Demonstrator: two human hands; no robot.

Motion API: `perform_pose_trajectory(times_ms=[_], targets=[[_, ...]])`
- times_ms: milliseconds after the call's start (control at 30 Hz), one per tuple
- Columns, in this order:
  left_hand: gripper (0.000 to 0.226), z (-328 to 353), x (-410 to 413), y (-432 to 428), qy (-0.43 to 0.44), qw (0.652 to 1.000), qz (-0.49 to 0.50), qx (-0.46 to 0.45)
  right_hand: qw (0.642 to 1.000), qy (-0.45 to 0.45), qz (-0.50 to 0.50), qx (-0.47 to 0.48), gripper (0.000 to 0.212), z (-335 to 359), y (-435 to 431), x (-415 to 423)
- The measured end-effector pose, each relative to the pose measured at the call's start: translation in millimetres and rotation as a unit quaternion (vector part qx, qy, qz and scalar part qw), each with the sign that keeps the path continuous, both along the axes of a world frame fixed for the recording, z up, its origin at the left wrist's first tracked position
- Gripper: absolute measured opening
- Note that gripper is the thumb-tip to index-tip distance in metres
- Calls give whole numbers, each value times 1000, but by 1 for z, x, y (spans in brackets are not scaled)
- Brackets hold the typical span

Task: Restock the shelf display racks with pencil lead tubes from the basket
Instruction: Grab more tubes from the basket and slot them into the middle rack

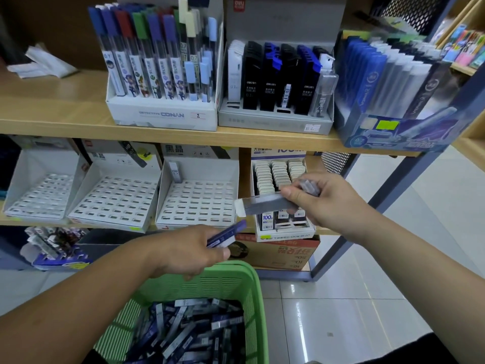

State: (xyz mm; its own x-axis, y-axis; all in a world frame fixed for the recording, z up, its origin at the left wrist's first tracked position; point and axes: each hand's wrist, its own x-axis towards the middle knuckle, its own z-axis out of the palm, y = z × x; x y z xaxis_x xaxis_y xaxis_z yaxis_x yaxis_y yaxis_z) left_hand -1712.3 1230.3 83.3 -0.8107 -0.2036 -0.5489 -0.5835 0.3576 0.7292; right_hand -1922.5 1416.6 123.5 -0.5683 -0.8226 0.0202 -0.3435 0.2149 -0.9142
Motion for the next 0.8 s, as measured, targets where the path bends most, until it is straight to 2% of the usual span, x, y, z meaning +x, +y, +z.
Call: perform_pose_trajectory(times_ms=[67,167,267,400,533,633,800], targets=[[19,-1,3,-3,26,994,102,25,999,-25,-12,24,21,-3,-2,5],[38,5,-2,-1,86,950,272,128,998,-54,8,23,26,-7,-5,11],[40,11,-8,6,118,905,343,220,995,-86,49,-4,22,-9,-8,21],[30,14,-13,6,138,881,374,254,988,-126,84,-7,15,-8,-10,31],[19,12,-16,0,193,867,392,240,987,-111,98,63,15,-6,-9,28],[21,14,-17,1,225,872,383,206,985,-68,120,101,16,-7,-7,28],[22,18,-23,13,252,899,328,143,994,-72,83,24,24,-10,-15,32]])
